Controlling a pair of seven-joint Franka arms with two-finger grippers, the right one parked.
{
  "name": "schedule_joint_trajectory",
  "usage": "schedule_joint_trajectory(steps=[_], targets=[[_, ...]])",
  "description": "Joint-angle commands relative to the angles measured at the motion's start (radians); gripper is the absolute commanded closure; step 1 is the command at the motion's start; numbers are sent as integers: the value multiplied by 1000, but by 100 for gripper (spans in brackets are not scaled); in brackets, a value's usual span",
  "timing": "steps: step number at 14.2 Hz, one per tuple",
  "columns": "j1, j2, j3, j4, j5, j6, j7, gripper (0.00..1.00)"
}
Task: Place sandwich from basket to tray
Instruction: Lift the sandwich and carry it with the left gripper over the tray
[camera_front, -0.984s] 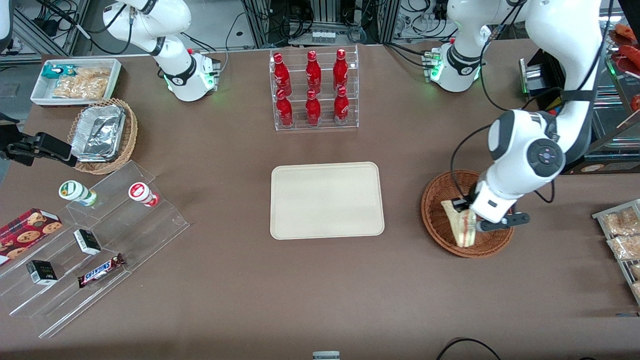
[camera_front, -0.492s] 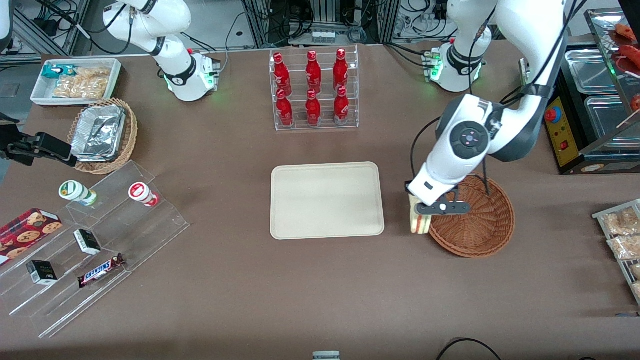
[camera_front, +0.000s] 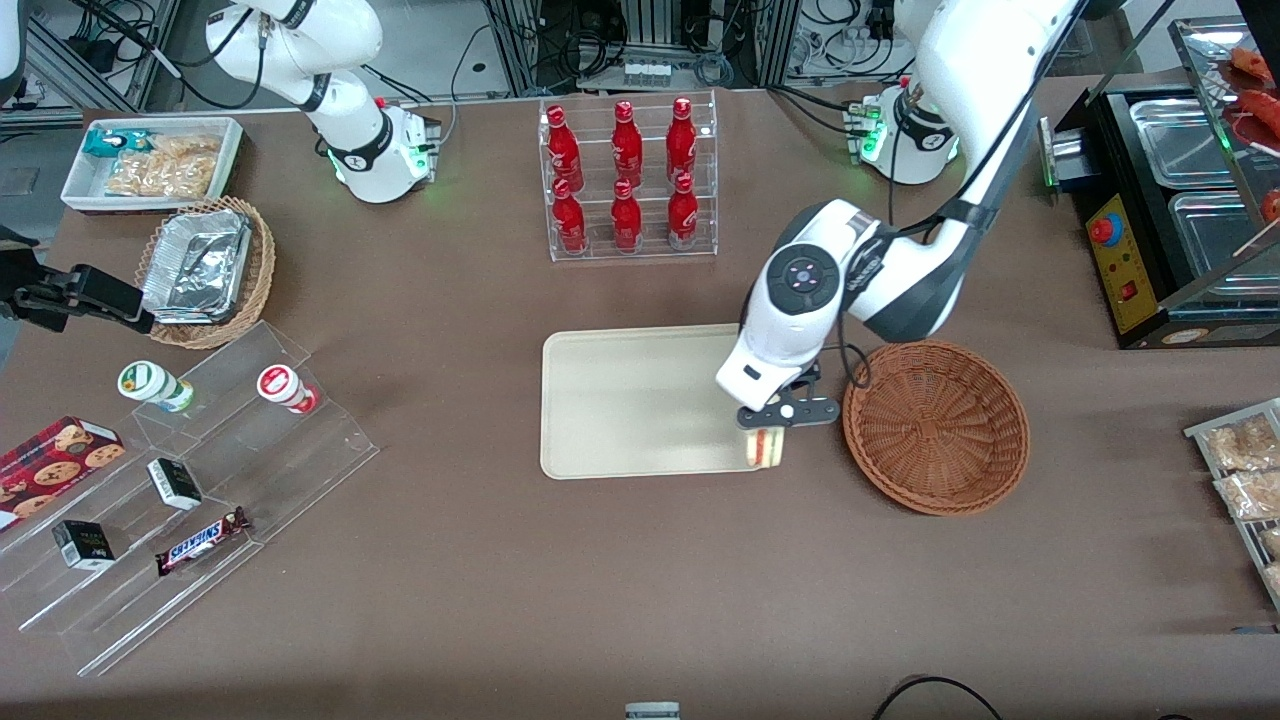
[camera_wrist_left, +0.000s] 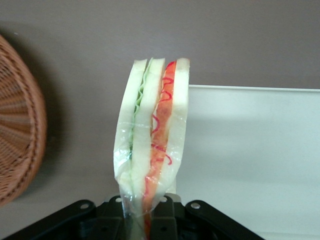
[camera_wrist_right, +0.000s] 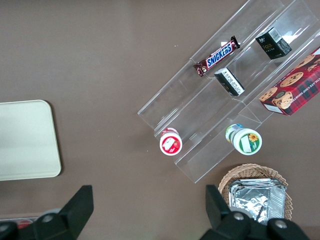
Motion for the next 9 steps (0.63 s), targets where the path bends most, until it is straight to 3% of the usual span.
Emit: schedule_joint_trajectory(steps=[1,6,9], targets=[[-83,71,13,73,48,-30,-77,89],[-180,154,16,188,48,-33,-200,89],[-274,227,83,232,50,-25,-214,85]])
